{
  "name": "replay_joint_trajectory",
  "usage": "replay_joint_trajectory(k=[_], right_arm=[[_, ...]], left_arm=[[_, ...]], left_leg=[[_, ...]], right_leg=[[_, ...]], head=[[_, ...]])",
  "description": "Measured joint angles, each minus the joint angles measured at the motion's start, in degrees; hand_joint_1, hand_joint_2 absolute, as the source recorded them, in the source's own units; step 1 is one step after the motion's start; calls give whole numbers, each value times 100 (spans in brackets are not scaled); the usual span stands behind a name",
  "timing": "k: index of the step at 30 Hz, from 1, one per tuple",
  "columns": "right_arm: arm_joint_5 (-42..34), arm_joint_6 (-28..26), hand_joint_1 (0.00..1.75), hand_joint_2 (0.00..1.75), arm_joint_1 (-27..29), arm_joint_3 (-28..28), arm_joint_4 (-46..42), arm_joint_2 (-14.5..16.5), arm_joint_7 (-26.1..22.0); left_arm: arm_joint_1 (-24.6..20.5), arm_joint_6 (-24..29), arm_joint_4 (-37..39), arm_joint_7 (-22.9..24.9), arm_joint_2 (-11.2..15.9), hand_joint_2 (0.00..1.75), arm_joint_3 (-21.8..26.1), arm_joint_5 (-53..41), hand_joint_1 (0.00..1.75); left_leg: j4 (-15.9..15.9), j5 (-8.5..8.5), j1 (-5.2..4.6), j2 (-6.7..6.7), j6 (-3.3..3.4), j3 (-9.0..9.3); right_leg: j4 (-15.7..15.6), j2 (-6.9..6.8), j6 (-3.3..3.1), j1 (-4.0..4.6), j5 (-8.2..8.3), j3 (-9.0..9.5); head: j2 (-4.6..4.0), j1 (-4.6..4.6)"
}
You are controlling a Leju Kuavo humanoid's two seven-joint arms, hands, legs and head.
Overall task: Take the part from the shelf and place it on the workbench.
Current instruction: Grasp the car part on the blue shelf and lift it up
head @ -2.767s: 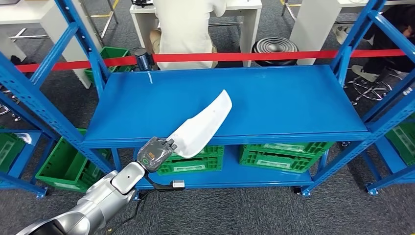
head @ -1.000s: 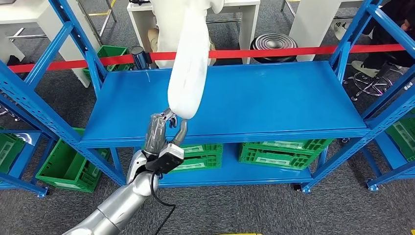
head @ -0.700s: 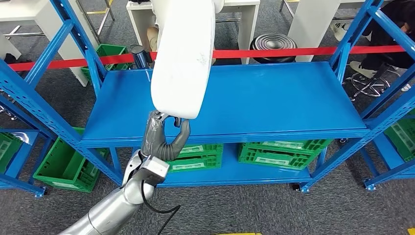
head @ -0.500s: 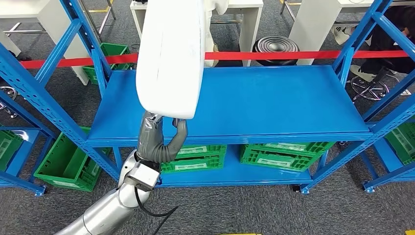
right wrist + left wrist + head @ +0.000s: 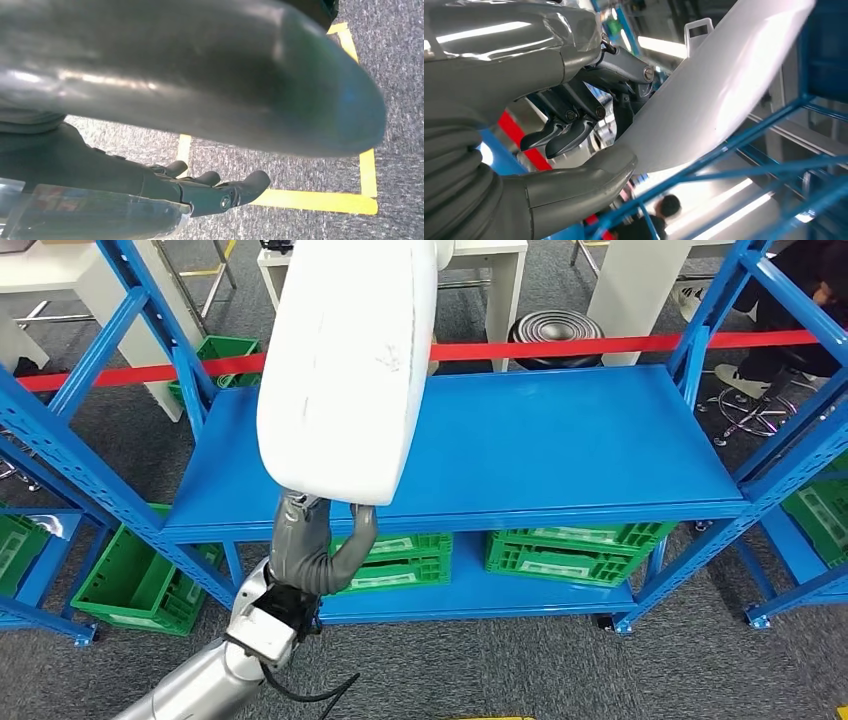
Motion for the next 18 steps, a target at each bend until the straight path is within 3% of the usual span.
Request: replay_joint_trajectory(k=[2, 3, 4, 7, 8, 10, 12, 14, 16, 17, 18], right_arm=[[0, -42, 0, 0, 6, -28, -32, 12, -1], [-1, -71, 0, 0, 10, -46, -54, 15, -4], [-1, -103, 0, 0, 13, -68, -81, 17, -9], [0, -226, 0, 0, 17, -149, -206, 39, -44], [-1, -267, 0, 0, 21, -175, -248, 48, -58], [-1, -331, 0, 0, 32, -220, -326, 61, -79], [0, -378, 0, 0, 38, -255, -398, 77, -89], [-1, -416, 0, 0, 39, -293, -444, 83, -94], [-1, -440, 0, 0, 45, -336, -460, 91, -95], [-1, -450, 0, 0, 53, -358, -462, 100, -95], [0, -457, 0, 0, 62, -380, -462, 110, -95]], left_arm=[[43, -134, -120, -22, 56, 175, -28, 148, 175], [59, -199, -185, -26, 82, 175, -44, 233, 175], [66, -262, -257, -24, 106, 175, -61, 332, 175], [57, -443, -497, 7, 165, 175, -106, 701, 175], [57, -501, -569, 26, 182, 175, -118, 829, 175], [66, -603, -689, 68, 212, 175, -140, 1040, 175], [85, -729, -789, 117, 234, 175, -158, 1233, 175], [112, -898, -843, 174, 245, 175, -170, 1452, 175], [192, -1076, -852, 233, 264, 175, -175, 1690, 175], [261, -1166, -853, 268, 280, 175, -173, 1808, 175], [340, -1255, -854, 302, 296, 175, -163, 1915, 175]], left_leg=[[598, -207, 22, 1, -32, -283], [637, -163, 25, 0, -22, -304], [446, -17, 21, -4, 8, -213], [-662, 462, -28, -15, 182, 336], [-857, 508, -56, -10, 224, 430], [-945, 510, -98, 7, 267, 450], [-1095, 590, -78, 18, 312, 523], [-1241, 675, -52, 36, 350, 598], [-1253, 688, -69, 43, 362, 591], [-1248, 686, -74, 42, 359, 582], [-1240, 682, -75, 41, 354, 577]], right_leg=[[2, 1, -6, 15, 0, -6], [2, 4, -6, 23, 0, -4], [1, 10, -6, 33, -1, 1], [-10, 30, 3, 57, 4, 13], [-16, 32, 12, 55, 9, 7], [-46, 23, 45, 49, 29, 4], [-24, 5, 68, 53, 11, -15], [336, -6, 33, 64, -179, -191], [1045, -7, -3, 61, -476, -530], [1327, -8, 12, 57, -563, -666], [1415, -9, 51, 50, -564, -705]], head=[[0, 0], [0, 0], [0, 0], [0, 8], [0, 9], [0, 7], [0, 13], [0, 23], [0, 26], [0, 26], [0, 26]])
